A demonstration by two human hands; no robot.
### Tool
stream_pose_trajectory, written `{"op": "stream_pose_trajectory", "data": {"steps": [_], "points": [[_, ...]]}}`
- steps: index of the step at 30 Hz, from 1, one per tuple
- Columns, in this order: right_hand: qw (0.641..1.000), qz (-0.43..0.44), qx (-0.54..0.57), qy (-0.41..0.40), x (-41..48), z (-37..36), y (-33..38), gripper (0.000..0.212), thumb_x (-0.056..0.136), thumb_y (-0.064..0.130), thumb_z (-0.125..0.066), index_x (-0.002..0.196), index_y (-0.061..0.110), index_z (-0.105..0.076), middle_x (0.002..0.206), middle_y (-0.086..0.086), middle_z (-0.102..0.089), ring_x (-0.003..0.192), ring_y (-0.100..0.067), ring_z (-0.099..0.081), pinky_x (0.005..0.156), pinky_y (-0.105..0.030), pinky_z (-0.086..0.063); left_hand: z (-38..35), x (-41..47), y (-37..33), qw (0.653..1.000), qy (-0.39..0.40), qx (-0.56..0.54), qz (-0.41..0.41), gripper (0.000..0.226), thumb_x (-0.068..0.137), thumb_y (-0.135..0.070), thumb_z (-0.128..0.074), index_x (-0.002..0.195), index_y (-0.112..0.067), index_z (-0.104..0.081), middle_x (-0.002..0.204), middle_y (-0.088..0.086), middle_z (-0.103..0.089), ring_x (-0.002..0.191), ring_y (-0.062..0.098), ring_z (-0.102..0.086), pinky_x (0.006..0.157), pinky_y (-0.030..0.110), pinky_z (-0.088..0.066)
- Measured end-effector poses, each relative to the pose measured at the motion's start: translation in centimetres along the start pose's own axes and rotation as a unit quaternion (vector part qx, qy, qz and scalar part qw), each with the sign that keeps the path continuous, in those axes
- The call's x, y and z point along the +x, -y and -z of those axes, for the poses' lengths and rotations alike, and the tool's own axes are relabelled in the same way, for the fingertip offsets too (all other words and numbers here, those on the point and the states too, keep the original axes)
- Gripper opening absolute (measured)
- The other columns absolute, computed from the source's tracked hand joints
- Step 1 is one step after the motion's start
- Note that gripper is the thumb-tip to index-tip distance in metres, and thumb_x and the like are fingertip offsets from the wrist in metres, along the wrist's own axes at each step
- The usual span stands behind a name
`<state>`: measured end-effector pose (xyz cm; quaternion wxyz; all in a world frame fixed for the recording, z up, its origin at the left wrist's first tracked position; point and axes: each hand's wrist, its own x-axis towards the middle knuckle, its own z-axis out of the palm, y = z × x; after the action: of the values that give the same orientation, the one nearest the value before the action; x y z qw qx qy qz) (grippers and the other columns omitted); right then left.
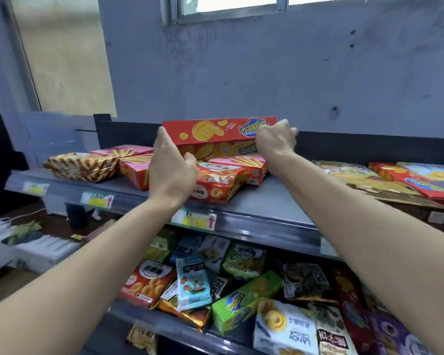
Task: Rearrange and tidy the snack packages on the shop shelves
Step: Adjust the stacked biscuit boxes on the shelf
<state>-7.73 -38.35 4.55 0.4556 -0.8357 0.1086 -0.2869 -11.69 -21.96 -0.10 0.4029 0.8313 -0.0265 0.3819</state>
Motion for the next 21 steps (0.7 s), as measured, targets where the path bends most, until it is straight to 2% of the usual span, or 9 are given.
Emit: {"op": "stream_pose_trajectory", "data": {"steps": [4,7,10,12,16,21], "points": [[1.000,-0.004,0.017,0.014,-5.3,-4.7,3.7,0.042,0.093,0.015,-0.038,0.132,-0.001,-0.037,0.138,-0.018,-0.032,0.126,-0.034,-0.037,0.104,-0.036,-0.036,5.2,0.6,5.4,0.999,-0.022,-0.005,0.043,0.060,0.089,-0.014,-0.051,0.142,-0.004,-0.026,0.141,0.014,-0.042,0.130,0.028,-0.041,0.109,0.042,-0.036],[1.000,-0.006,0.022,0.021,-9.8,-8.4,6.1,0.042,0.092,0.019,-0.039,0.130,0.003,-0.039,0.139,-0.015,-0.029,0.128,-0.033,-0.032,0.102,-0.037,-0.033,9.1,0.4,9.7,0.996,-0.049,-0.018,0.078,0.054,0.087,-0.011,-0.048,0.138,-0.005,-0.031,0.133,0.012,-0.045,0.120,0.025,-0.046,0.102,0.032,-0.040],[0.999,-0.006,0.004,0.039,-14.4,-12.1,7.7,0.041,0.092,0.024,-0.039,0.129,0.005,-0.041,0.140,-0.013,-0.027,0.131,-0.032,-0.029,0.104,-0.039,-0.031,12.7,0.0,14.4,0.989,-0.074,-0.005,0.131,0.054,0.086,-0.007,-0.041,0.138,-0.002,-0.030,0.140,0.016,-0.040,0.129,0.029,-0.040,0.110,0.038,-0.033],[0.998,-0.007,-0.014,0.063,-17.2,-14.5,8.1,0.042,0.092,0.026,-0.041,0.130,0.006,-0.041,0.140,-0.013,-0.027,0.131,-0.033,-0.029,0.105,-0.040,-0.030,14.9,-0.4,17.3,0.983,-0.089,0.018,0.160,0.051,0.085,-0.004,-0.038,0.135,-0.001,-0.032,0.138,0.016,-0.039,0.127,0.030,-0.041,0.109,0.038,-0.033],[0.991,-0.033,-0.032,0.129,-22.5,-19.5,6.8,0.042,0.092,0.027,-0.047,0.127,0.005,-0.039,0.138,-0.013,-0.026,0.128,-0.032,-0.029,0.107,-0.044,-0.031,17.7,-2.0,22.0,0.973,-0.087,0.058,0.208,0.039,0.088,-0.005,-0.037,0.128,-0.003,-0.035,0.133,0.014,-0.038,0.119,0.031,-0.045,0.097,0.035,-0.035],[0.973,-0.100,-0.065,0.199,-25.6,-23.9,3.7,0.042,0.092,0.019,-0.046,0.129,0.002,-0.037,0.137,-0.014,-0.027,0.125,-0.033,-0.032,0.106,-0.043,-0.033,17.9,-3.6,27.2,0.965,-0.036,0.075,0.247,0.042,0.088,-0.005,-0.041,0.129,-0.002,-0.035,0.135,0.016,-0.039,0.121,0.031,-0.043,0.100,0.037,-0.034]]}}
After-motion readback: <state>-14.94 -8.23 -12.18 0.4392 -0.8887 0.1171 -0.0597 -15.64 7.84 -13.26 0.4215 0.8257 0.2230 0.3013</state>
